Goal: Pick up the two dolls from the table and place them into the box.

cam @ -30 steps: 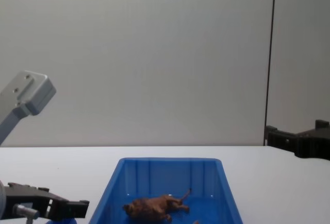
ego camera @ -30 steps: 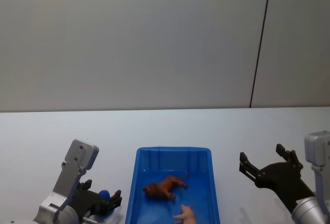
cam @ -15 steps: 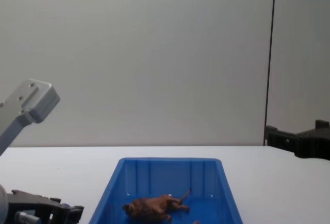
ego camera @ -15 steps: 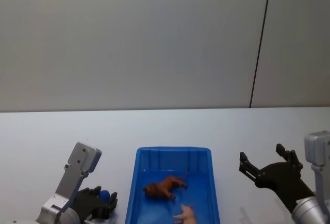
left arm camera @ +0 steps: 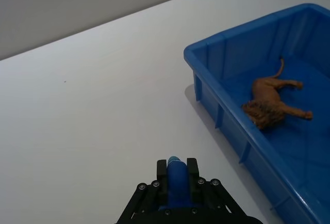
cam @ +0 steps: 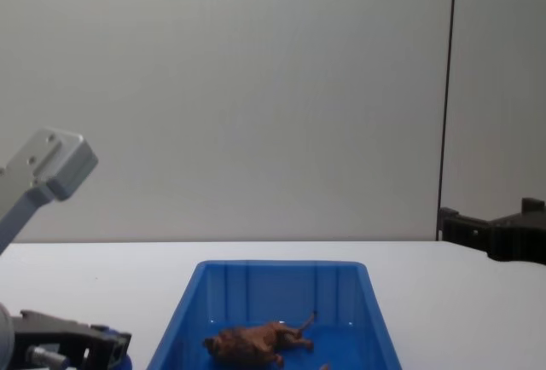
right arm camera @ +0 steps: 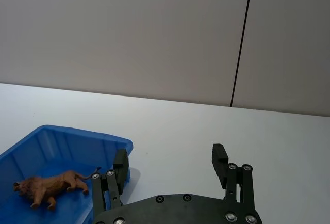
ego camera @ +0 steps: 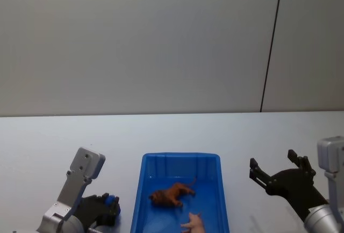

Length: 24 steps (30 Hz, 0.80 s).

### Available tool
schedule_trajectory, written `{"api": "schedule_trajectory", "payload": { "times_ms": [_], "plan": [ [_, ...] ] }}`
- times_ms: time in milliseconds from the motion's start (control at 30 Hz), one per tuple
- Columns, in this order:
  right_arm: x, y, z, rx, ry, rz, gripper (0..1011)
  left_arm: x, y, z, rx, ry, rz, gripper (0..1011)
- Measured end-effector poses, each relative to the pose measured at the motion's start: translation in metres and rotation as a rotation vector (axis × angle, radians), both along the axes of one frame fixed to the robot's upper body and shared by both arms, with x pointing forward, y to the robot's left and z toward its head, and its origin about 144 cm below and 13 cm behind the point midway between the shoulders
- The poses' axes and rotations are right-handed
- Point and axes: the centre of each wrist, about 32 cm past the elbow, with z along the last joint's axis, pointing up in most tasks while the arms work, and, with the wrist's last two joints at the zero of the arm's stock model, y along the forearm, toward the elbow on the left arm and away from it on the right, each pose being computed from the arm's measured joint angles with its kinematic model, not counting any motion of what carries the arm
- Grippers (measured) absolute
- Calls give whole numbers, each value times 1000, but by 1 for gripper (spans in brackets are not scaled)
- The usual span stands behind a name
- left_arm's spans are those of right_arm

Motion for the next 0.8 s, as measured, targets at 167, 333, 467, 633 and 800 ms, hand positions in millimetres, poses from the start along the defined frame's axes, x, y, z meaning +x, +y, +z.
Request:
{"api": "schedule_trajectory", "payload": {
  "times_ms": [167, 333, 467, 633, 800],
  "plan": [
    [0, 0, 0, 0, 0, 0, 1001, -1, -1, 5, -4, -41, 0, 201],
    [0, 0, 0, 0, 0, 0, 1001, -2, -2, 12, -5, -94, -5, 176],
    [0, 0, 0, 0, 0, 0, 1001, -2, -3, 21, -8, -150, -15, 148],
    [0, 0, 0, 0, 0, 0, 1001, -1, -5, 33, -24, -224, -45, 119],
    [0, 0, 0, 0, 0, 0, 1001, 0, -7, 42, -49, -276, -86, 91]
  ]
}}
